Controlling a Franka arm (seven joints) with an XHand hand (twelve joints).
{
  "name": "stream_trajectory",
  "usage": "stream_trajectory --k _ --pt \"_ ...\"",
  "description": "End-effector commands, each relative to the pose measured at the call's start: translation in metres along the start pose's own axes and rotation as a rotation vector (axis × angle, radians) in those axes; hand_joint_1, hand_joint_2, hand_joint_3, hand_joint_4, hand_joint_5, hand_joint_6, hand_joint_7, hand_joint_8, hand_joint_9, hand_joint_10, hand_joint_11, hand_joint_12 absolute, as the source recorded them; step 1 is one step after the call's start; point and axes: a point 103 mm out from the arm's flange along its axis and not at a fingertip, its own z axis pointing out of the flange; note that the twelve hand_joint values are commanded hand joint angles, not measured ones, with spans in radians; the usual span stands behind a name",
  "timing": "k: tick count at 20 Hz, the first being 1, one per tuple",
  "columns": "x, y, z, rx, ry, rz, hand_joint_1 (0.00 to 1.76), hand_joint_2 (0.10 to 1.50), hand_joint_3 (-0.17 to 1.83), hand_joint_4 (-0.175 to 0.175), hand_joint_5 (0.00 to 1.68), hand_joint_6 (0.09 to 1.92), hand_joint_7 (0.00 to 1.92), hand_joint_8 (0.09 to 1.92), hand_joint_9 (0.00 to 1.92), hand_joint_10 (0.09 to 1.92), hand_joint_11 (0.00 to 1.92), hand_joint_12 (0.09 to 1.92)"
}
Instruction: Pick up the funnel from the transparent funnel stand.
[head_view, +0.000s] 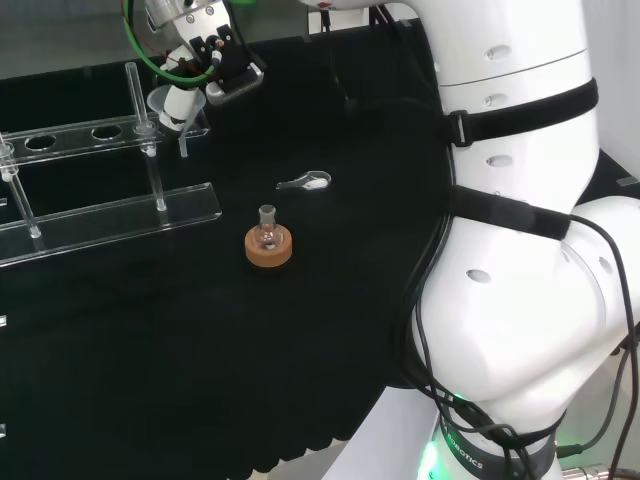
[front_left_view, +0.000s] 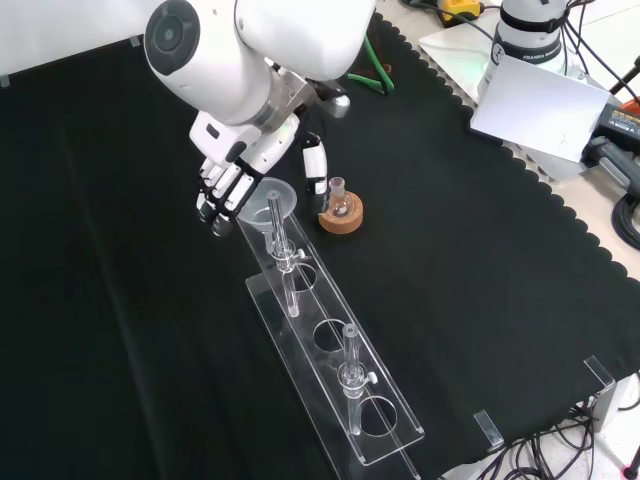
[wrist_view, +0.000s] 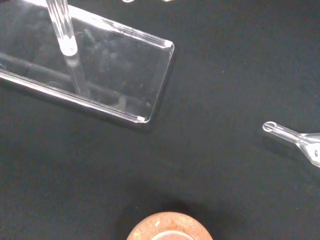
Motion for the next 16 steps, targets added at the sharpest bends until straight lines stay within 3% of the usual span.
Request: stream_trajectory --k 1,6,11,13,16 --pt "-0.0034 0.0059 -0.0016 -0.015 -0.021 0.006 0.56 0.78 0.02 0.073 0.00 0.09 0.00 0.09 0.00 0.53 0.09 1.60" --pt "-0.0009 0.0061 -0.0042 -0.056 -0.061 0.009 0.58 0.79 0.02 0.054 0.04 0.09 0.09 0.09 0.07 0.86 0.14 1.60" --pt "-0.0020 0.0071 -0.0028 -0.039 -0.065 0.013 0.59 0.80 0.03 0.039 0.12 0.09 0.04 0.59 0.30 0.80 0.22 1.56" --pt "-0.0031 0.0064 -0.0027 -0.046 -0.065 0.016 0.60 0.80 0.04 0.035 0.13 0.09 0.02 0.68 0.35 0.78 0.24 1.55" --pt "-0.0050 0.0014 -0.0058 -0.123 -0.081 0.017 0.60 0.80 0.04 0.023 0.18 0.09 0.10 0.73 0.46 0.73 0.27 1.53"
